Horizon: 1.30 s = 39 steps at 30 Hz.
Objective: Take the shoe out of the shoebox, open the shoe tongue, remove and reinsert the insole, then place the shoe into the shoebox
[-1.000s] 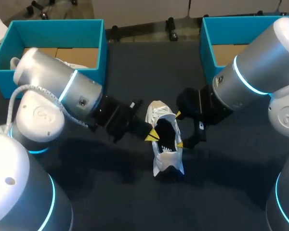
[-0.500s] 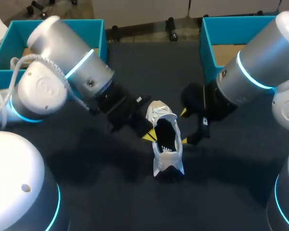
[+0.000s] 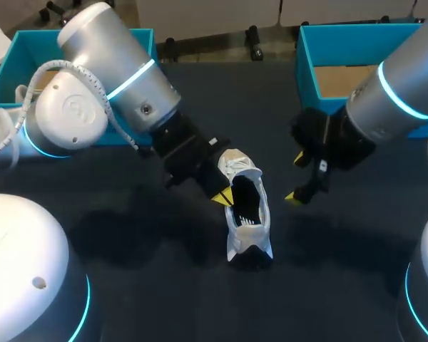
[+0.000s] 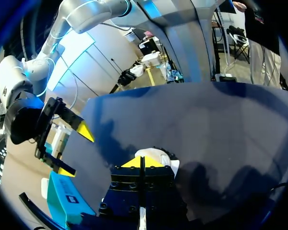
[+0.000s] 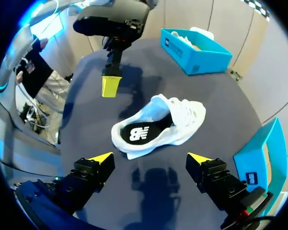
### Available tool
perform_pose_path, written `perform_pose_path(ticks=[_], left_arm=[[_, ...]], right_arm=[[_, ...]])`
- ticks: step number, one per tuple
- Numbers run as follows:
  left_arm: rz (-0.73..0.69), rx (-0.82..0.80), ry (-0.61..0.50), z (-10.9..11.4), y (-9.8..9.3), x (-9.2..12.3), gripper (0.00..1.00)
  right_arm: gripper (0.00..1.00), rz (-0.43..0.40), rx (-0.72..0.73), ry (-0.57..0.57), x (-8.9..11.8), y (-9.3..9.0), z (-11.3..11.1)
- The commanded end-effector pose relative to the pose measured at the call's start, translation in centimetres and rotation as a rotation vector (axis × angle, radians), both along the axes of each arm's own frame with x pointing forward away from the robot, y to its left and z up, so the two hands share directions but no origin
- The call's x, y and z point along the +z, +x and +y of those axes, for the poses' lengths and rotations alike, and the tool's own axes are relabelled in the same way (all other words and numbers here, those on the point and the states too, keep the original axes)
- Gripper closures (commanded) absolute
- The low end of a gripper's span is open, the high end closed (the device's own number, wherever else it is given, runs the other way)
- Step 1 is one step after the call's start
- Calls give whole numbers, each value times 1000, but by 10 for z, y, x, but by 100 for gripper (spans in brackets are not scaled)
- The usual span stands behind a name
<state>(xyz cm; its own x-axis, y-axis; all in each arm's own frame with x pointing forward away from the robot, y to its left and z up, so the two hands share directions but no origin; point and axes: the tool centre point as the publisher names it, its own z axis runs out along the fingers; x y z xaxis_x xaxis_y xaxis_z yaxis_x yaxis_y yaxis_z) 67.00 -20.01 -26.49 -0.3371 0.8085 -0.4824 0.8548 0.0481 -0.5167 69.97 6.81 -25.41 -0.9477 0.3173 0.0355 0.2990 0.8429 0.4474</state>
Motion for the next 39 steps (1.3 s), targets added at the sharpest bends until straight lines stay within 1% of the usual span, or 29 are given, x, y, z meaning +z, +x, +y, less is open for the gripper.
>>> perform_pose_path(ticks=[1, 9, 11, 12, 14, 16, 19, 21, 22, 25, 26, 29, 31, 32, 34, 35, 39], left_arm=[[-2, -1, 3, 0, 0, 0, 100], [-2, -1, 3, 0, 0, 0, 100], [-2, -1, 3, 0, 0, 0, 100], [-2, -1, 3, 0, 0, 0, 100], [-2, -1, 3, 0, 0, 0, 100], [-2, -1, 3, 0, 0, 0, 100], [-2, -1, 3, 0, 0, 0, 100], [-2, -1, 3, 0, 0, 0, 100], [-2, -1, 3, 0, 0, 0, 98], [-2, -1, 3, 0, 0, 0, 89], [-2, -1, 3, 0, 0, 0, 87], [-2, -1, 3, 0, 0, 0, 89], [-2, -1, 3, 0, 0, 0, 95], [-2, -1, 3, 0, 0, 0, 100], [-2, -1, 3, 0, 0, 0, 100], [-11, -10, 8, 0, 1, 0, 100], [-45, -64, 33, 2, 6, 3, 100]], right_arm=[[0, 30, -7, 1, 25, -8, -24], [0, 58, -34, 12, 44, -8, -44], [0, 70, -42, -32, 48, -7, -49], [0, 84, -47, -36, 50, -7, -51], [0, 69, -32, -43, 53, -6, -55], [0, 90, -26, -63, 57, -6, -60], [0, 109, -43, -114, 67, -7, -70], [0, 99, -54, -132, 75, -8, -76], [0, 100, -57, -145, 78, -9, -80], [0, 93, -67, -170, 89, -10, -89], [0, 96, -62, -176, 91, -10, -91], [0, 88, -39, -185, 99, -13, -98], [0, 88, -33, -191, 103, -15, -105], [0, 89, -24, -199, 104, -16, -107], [0, 78, 10, -193, 106, -17, -111], [0, 74, 22, -209, 107, -17, -112], [0, 77, 19, -227, 107, -16, -116]])
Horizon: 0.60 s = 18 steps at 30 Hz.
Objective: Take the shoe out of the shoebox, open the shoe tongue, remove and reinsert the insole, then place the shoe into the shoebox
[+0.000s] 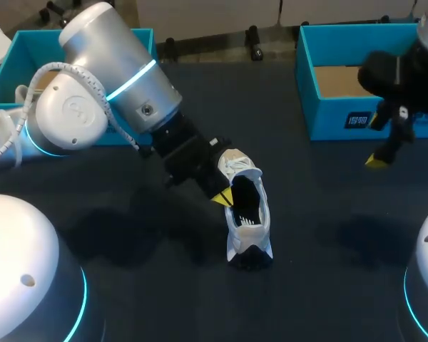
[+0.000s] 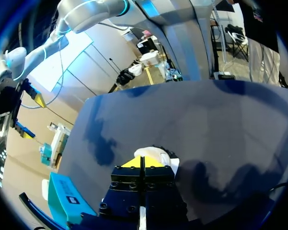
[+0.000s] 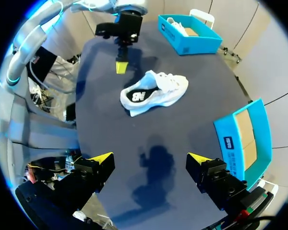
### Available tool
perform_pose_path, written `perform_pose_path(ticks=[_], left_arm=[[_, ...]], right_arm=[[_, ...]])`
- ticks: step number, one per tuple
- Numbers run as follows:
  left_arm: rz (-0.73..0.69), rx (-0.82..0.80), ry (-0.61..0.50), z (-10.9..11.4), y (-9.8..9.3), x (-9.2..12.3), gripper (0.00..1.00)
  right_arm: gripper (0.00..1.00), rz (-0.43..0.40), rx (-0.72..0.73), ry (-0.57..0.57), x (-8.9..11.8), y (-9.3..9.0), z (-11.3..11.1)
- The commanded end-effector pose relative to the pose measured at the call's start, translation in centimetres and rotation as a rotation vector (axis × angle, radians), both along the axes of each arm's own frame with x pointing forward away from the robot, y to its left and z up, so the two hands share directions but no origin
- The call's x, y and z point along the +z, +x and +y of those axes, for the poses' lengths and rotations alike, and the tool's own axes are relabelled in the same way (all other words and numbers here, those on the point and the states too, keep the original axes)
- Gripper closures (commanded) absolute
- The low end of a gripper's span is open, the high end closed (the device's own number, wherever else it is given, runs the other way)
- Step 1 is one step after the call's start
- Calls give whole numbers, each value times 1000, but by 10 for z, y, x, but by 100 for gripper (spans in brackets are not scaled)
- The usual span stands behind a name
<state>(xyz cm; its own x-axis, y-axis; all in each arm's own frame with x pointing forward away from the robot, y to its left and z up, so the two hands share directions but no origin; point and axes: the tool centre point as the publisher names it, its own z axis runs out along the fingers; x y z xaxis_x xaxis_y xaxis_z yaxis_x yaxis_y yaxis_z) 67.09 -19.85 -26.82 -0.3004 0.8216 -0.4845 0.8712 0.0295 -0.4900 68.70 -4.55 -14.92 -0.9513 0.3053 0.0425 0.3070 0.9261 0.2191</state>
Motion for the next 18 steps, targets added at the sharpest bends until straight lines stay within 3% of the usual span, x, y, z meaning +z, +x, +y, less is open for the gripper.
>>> perform_pose_path(ticks=[1, 18], left_arm=[[-28, -50, 32, 1, 7, 7, 100], [-162, -158, 203, 5, 32, 1, 100]], right_arm=[[0, -6, -2, 2, 2, -4, -2], [0, -6, -2, 2, 2, -4, -2]])
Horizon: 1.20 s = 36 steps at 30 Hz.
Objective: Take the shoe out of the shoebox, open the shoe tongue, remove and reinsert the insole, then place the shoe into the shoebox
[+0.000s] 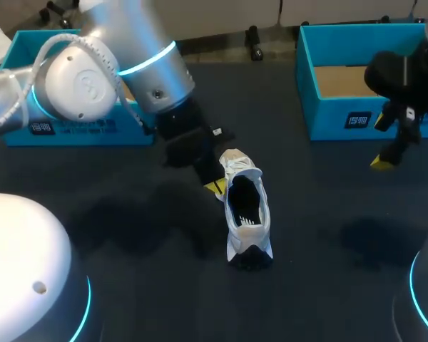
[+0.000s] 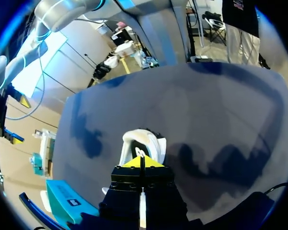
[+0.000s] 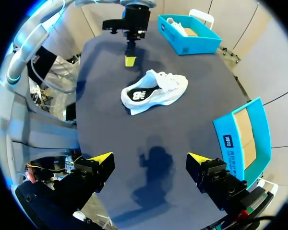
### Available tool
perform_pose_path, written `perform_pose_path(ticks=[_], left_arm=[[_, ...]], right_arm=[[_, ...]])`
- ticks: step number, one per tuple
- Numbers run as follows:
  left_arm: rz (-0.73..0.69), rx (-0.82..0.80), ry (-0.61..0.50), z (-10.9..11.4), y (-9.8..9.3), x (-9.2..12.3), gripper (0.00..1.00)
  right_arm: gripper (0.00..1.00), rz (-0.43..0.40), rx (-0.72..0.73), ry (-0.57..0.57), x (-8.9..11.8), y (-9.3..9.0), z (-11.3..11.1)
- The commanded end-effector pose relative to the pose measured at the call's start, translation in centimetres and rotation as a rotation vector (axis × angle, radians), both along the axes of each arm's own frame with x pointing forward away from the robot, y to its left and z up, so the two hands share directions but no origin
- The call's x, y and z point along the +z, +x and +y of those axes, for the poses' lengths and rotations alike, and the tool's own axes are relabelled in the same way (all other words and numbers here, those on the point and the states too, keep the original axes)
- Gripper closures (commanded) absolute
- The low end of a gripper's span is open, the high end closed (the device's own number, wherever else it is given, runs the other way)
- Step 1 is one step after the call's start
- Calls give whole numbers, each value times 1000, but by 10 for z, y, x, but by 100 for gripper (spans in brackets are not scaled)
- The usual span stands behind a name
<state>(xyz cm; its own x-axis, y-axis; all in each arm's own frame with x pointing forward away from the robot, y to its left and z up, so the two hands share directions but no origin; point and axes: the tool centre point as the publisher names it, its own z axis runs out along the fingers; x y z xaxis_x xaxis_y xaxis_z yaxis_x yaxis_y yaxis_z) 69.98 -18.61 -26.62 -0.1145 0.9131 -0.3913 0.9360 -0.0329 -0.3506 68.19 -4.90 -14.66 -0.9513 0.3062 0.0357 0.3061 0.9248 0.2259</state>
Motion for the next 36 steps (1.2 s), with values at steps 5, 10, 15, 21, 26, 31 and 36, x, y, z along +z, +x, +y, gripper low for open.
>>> perform_pose_path(ticks=[5, 10, 15, 21, 26, 31, 36], left_arm=[[-54, -31, 97, -13, 9, -12, 100], [-111, -53, 109, -21, 10, -12, 100], [-131, -71, 127, -31, 11, -18, 100], [-198, -97, 164, -41, 13, -32, 100], [-249, -107, 197, -44, 13, -42, 100], [-319, -95, 225, -43, 11, -53, 100], [-320, -51, 234, -48, 12, -66, 100]], right_arm=[[0, 3, -1, -2, -1, 1, 1], [0, 3, -1, -2, -1, 1, 1], [0, 3, -1, -2, -1, 1, 1], [0, 3, -1, -2, -1, 1, 1], [0, 3, -1, -2, -1, 1, 1], [0, 3, -1, -2, -1, 1, 1], [0, 3, -1, -2, -1, 1, 1]])
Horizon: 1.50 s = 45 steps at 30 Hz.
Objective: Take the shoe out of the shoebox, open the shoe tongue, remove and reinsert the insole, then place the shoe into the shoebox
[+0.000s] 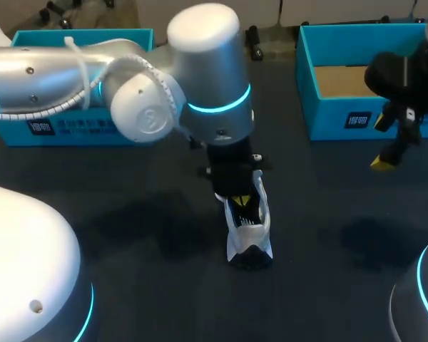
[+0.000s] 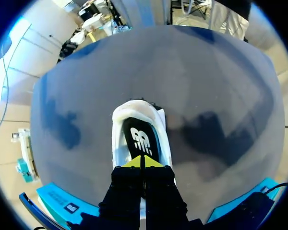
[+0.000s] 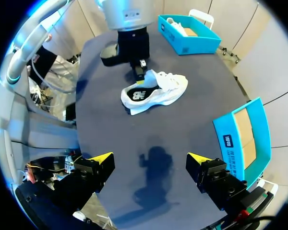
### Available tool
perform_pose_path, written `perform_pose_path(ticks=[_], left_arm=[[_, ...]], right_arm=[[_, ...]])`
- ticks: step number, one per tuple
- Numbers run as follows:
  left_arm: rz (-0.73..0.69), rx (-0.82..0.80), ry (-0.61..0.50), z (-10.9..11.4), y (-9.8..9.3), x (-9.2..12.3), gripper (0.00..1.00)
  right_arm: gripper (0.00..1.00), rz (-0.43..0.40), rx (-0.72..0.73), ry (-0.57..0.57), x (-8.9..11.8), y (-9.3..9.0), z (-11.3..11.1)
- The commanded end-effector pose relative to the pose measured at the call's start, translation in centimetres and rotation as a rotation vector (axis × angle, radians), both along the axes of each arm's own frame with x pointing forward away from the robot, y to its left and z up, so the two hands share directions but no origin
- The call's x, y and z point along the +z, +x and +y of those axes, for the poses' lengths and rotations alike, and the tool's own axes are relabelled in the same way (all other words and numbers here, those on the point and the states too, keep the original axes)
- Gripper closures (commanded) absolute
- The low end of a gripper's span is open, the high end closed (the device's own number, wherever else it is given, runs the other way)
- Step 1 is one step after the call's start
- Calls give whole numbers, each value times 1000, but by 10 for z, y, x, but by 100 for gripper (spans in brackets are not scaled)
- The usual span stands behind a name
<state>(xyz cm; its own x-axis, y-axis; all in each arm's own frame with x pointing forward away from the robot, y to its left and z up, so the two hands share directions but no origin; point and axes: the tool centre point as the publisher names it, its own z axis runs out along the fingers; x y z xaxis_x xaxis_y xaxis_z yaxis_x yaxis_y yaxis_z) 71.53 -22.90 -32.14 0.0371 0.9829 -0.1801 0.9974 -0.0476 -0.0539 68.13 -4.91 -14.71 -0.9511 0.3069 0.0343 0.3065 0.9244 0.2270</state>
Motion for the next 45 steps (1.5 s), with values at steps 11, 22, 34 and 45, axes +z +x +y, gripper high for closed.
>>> perform_pose_path(ticks=[11, 22, 34, 45], left_arm=[[5, 117, 30, -4, -4, -36, 100], [-10, 142, 71, -12, -3, -52, 100], [-8, 158, 105, -9, -7, -74, 100], [-19, 155, 102, -6, -9, -71, 100]], right_arm=[[0, 4, 0, -3, 0, 2, 1], [0, 4, 0, -3, 0, 2, 1], [0, 4, 0, -3, 0, 2, 1], [0, 4, 0, -3, 0, 2, 1]])
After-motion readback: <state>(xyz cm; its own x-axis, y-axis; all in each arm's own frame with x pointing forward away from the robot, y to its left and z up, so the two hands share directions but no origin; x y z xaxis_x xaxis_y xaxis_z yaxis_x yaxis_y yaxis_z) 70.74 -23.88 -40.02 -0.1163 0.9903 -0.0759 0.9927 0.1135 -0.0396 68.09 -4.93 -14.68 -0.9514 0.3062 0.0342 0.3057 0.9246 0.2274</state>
